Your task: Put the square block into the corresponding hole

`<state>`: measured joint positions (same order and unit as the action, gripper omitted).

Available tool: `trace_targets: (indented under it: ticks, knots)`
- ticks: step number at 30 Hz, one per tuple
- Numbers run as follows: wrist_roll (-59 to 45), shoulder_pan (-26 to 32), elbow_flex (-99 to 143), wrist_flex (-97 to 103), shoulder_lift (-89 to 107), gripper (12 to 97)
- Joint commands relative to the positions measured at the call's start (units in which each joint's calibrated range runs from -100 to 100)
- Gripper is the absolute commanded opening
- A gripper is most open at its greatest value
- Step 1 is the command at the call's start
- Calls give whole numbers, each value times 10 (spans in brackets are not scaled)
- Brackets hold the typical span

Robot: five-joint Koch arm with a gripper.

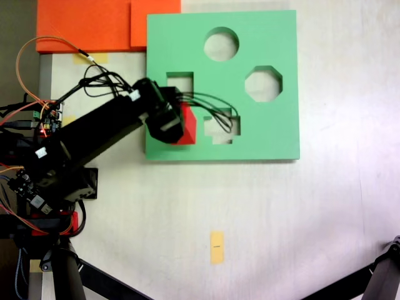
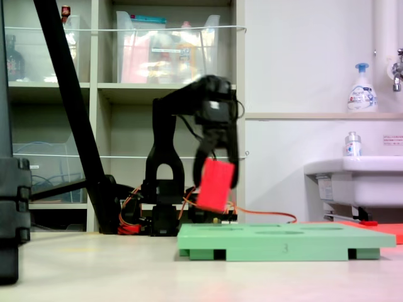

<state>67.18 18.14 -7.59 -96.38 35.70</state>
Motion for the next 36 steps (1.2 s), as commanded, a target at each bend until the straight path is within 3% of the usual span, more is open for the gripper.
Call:
trace_targets:
  ticks: [1,10,36]
  knots:
    - [46,35,-95,-36,-68,242]
    - [102,75,-222,-36,-224,244]
    - [134,99,-226,-36,-315,261]
